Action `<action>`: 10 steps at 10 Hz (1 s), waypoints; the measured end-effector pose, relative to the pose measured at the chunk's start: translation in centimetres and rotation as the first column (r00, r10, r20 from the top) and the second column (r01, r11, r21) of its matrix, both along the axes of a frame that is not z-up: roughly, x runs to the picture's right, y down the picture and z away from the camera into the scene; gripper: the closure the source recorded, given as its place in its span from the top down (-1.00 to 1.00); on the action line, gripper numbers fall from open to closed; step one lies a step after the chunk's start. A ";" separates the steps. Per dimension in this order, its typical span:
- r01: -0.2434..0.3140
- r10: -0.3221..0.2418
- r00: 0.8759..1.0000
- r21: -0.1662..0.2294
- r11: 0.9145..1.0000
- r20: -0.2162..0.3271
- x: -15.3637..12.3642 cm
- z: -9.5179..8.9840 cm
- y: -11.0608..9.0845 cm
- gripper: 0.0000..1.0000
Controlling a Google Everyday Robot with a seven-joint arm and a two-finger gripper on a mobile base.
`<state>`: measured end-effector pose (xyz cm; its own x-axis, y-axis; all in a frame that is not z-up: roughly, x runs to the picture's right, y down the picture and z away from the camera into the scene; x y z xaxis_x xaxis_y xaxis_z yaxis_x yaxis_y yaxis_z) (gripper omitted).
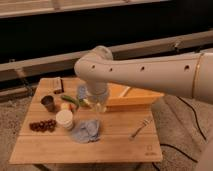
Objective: Place banana in table surface
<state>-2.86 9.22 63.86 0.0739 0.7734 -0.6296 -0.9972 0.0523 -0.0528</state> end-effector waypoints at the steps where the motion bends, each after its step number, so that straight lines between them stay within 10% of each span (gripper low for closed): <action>1: -0.025 0.025 1.000 -0.034 0.999 -0.019 0.8 -0.2 1.2 -0.44; 6: -0.124 0.113 0.985 -0.079 0.989 -0.130 5.4 3.5 2.7 0.56; 10: -0.127 0.106 0.977 -0.103 0.987 -0.186 7.4 5.5 2.4 0.60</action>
